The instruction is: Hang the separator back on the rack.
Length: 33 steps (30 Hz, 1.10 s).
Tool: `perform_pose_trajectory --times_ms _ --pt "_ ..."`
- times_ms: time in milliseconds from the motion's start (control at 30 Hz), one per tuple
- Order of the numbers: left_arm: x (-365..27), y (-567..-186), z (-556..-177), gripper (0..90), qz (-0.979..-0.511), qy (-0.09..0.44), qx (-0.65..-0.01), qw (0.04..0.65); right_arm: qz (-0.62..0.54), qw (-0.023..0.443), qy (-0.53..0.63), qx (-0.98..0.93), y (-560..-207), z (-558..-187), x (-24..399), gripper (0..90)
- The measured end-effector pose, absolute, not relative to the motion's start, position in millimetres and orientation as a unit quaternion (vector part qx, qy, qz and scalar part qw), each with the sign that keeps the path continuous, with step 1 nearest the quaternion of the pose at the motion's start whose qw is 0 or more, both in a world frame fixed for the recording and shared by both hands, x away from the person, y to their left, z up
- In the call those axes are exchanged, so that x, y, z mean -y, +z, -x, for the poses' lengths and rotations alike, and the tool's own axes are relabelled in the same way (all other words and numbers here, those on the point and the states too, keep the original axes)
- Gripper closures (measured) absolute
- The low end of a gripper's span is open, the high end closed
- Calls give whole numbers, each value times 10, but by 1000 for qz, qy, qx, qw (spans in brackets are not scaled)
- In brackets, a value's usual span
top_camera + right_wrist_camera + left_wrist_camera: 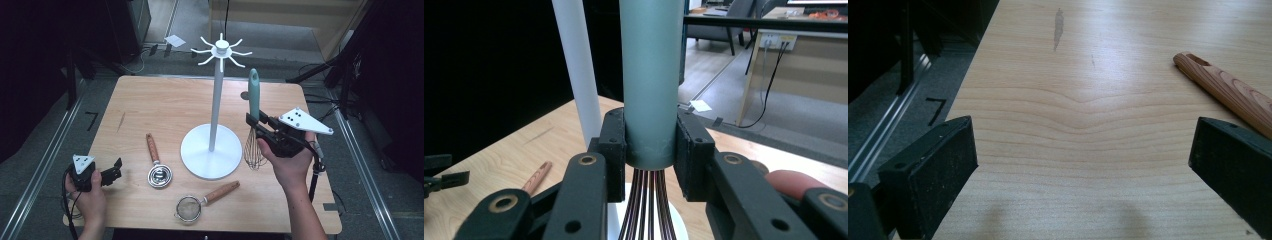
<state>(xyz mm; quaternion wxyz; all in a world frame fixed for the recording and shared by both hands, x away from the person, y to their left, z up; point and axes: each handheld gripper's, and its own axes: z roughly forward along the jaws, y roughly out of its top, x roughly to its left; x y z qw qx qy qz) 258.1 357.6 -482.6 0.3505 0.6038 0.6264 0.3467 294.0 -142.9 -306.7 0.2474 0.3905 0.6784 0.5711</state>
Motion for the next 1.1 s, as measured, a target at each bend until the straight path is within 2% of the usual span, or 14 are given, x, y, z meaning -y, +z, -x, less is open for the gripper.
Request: perform_pose_trajectory --times_ms 1100 --pt "-3568 -4825 -2590 0 -614 339 -623 346 -333 256 613 -669 -2787 -2766 1375 710"
